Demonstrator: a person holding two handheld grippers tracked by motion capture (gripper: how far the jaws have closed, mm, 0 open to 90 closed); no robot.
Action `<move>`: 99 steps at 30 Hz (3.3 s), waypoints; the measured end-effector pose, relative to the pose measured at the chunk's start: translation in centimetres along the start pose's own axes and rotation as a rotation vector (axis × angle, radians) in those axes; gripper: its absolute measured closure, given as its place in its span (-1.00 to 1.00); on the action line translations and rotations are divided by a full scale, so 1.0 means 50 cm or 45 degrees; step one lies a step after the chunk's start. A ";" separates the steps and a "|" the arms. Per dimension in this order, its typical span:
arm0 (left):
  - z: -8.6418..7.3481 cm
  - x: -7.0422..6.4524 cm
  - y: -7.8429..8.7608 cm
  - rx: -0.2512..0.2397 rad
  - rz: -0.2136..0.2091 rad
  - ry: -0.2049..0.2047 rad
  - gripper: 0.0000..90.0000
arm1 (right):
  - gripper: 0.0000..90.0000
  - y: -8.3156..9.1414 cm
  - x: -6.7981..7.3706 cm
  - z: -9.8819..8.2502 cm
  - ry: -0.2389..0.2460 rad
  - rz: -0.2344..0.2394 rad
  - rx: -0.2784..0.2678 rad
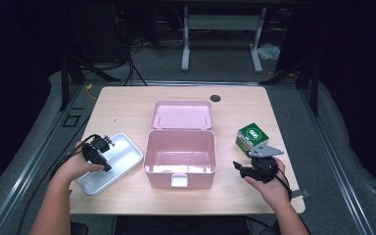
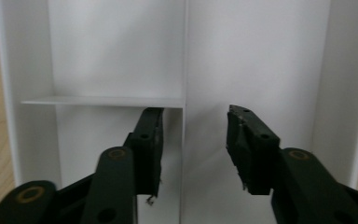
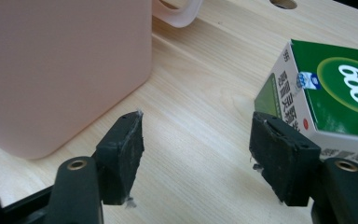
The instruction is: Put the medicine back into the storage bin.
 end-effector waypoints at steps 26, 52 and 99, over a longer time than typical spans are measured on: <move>-0.028 -0.003 0.027 -0.154 -0.044 0.053 0.01 | -0.42 -0.038 -0.061 0.096 0.034 -0.047 0.386; -0.026 -0.003 0.033 -0.174 -0.021 0.057 -0.10 | -0.69 -0.154 -0.192 0.125 0.014 -0.015 0.937; -0.037 0.000 0.020 -0.140 -0.027 0.066 -0.10 | -0.66 -0.185 -0.193 0.107 0.027 0.016 1.073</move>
Point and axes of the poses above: each handheld gripper's, and its own axes: y roughly backward along the jaws, z roughly out of its top, x roughly to its left, the point moved 7 cm from there along -y, roughly forward along the jaws, and after that the axes turned 12 degrees about -z, right-handed, at the moved point
